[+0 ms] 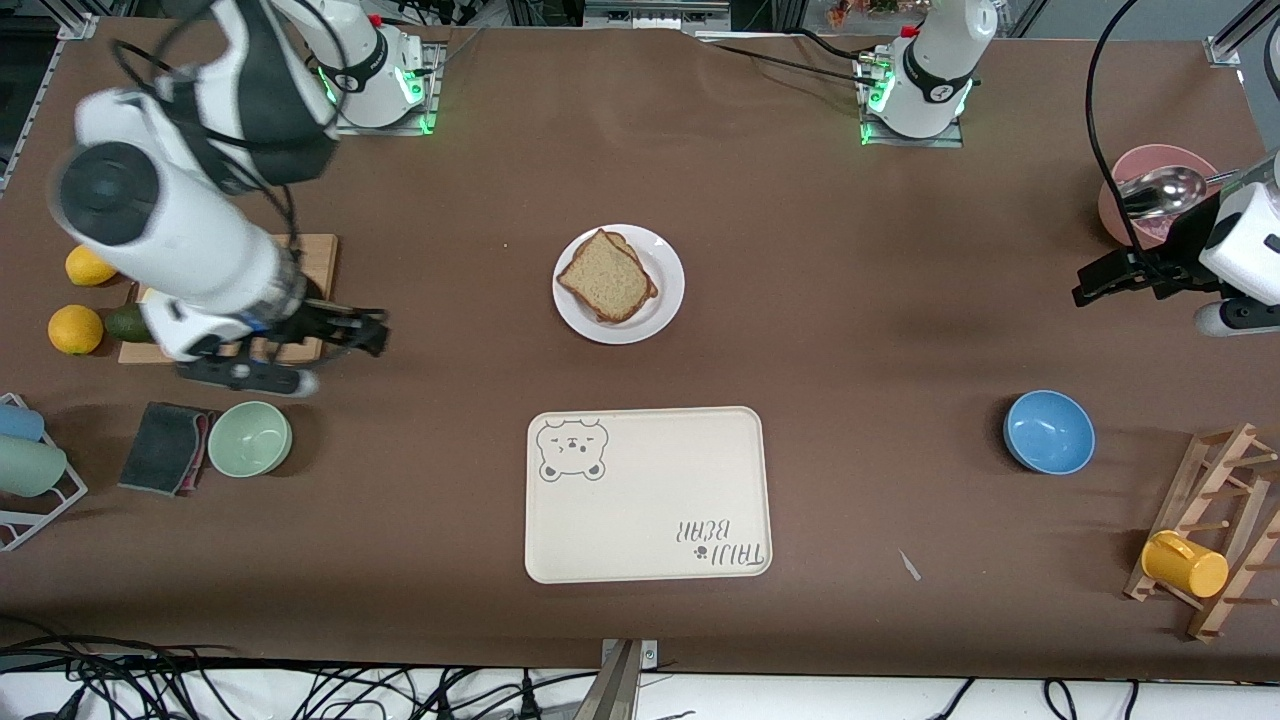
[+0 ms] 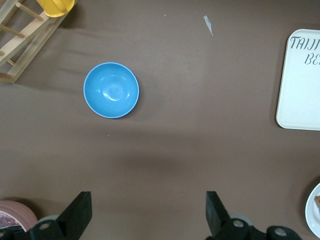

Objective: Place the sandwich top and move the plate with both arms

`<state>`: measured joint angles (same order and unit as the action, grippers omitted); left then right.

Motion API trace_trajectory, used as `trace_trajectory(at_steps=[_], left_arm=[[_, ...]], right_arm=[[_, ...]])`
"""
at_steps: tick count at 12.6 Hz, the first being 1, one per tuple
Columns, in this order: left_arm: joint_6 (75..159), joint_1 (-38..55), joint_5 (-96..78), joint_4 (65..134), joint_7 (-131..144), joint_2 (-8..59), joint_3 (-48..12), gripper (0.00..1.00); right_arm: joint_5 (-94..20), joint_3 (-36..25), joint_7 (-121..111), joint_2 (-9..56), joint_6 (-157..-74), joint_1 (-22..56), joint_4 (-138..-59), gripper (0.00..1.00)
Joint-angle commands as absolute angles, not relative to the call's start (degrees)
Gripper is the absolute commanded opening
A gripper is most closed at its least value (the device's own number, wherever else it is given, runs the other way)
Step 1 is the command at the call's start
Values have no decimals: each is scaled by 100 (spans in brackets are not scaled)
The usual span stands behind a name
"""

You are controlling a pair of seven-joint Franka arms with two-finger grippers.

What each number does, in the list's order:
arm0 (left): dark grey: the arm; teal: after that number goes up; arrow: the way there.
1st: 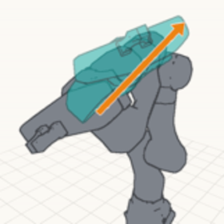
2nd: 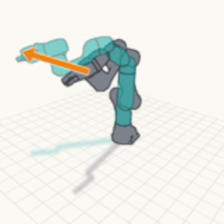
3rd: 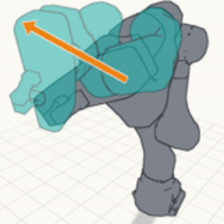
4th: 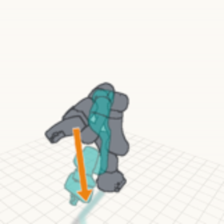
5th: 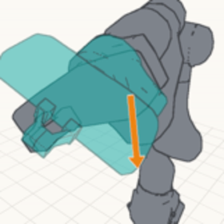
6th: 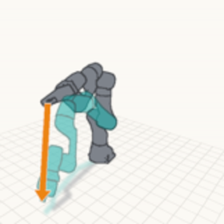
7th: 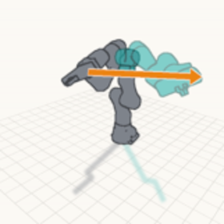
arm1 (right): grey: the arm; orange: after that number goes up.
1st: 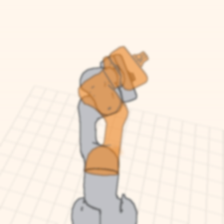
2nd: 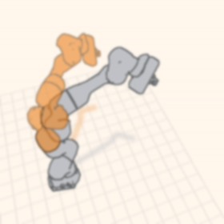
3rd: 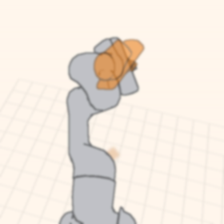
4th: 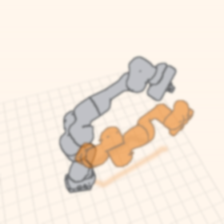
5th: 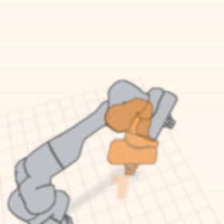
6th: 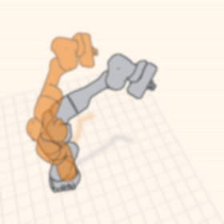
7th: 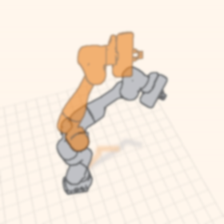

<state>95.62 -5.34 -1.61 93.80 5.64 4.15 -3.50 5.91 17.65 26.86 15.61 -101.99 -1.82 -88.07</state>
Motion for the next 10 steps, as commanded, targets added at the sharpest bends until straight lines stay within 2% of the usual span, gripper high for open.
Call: trace_trajectory(at_steps=[1,3,6,8,10], left_arm=[[9527,-571,-202,9308,510,396,-308,100],[9536,-624,-211,9299,501,360,-290,100],[9545,-589,-281,9430,571,413,-342,100],[9684,-458,-299,9439,659,579,-343,100],[10044,-274,-403,9658,886,641,-343,100]], right_arm=[[431,1802,2462,968,-10073,-544,-9141,100],[422,1741,2024,687,-9714,-816,-9141,100],[-251,1128,1619,300,-9273,-852,-9114,100],[-474,670,1145,272,-9150,-791,-9071,100],[-475,580,1107,264,-9132,-739,-8992,100]])
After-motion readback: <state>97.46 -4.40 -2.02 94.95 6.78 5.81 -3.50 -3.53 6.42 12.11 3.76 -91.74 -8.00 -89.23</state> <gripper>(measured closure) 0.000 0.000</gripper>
